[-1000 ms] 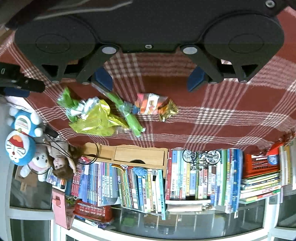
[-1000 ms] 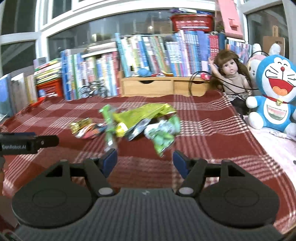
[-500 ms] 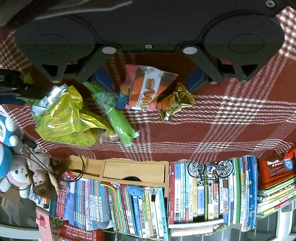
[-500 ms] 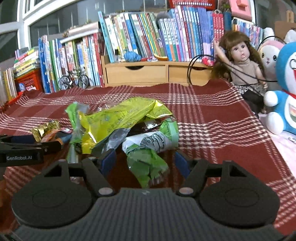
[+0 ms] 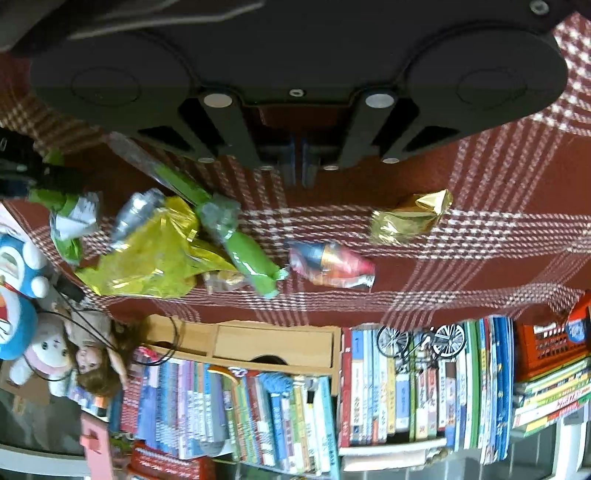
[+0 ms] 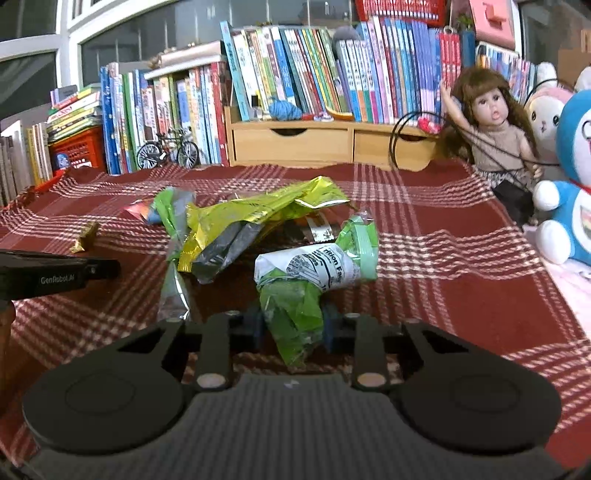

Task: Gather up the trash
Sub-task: 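Grasp the green tube wrapper with left tool while right tool grasps green-white wrapper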

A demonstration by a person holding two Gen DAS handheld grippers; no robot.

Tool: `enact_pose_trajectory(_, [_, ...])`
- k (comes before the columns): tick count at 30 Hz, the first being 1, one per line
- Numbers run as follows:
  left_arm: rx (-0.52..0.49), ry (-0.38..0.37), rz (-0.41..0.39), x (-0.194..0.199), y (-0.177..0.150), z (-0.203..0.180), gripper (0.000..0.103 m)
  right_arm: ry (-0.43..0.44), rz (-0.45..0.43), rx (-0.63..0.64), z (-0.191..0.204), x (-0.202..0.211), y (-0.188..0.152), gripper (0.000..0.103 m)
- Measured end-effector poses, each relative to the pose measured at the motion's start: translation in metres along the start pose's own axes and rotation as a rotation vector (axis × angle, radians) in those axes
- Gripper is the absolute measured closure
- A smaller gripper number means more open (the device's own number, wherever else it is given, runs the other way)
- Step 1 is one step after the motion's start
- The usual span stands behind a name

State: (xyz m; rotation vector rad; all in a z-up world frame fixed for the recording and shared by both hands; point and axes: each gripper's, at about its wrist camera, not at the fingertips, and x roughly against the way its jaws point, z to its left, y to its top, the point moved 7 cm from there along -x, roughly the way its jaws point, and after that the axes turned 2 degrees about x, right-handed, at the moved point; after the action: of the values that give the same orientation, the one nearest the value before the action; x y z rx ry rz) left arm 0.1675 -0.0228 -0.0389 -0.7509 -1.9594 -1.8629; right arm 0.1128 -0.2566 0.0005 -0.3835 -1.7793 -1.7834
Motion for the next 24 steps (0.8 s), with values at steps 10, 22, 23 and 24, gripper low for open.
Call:
enact_pose_trajectory(10, [0.102,-0.137,0.02,0.013,0.007,-0.006,0.036,-0.039,-0.088,0.015,-0.006,0.041,0.006,0.069])
enact_pose_trajectory(22, [0.101,-0.113,0.062,-0.02,-0.003,-0.063,0.093,-0.036,-0.06,0.006,-0.015,0.045,-0.017,0.069])
enact_pose_trajectory(23, [0.104,-0.122,0.06,-0.015,-0.003,-0.061,0.095,-0.031,-0.059,0.008,-0.014,0.046,-0.019,0.069])
enact_pose_trajectory(24, [0.098,-0.123,0.057,-0.009,-0.004,-0.06,0.097,-0.025,-0.06,0.01,-0.013,0.048,-0.021,0.069])
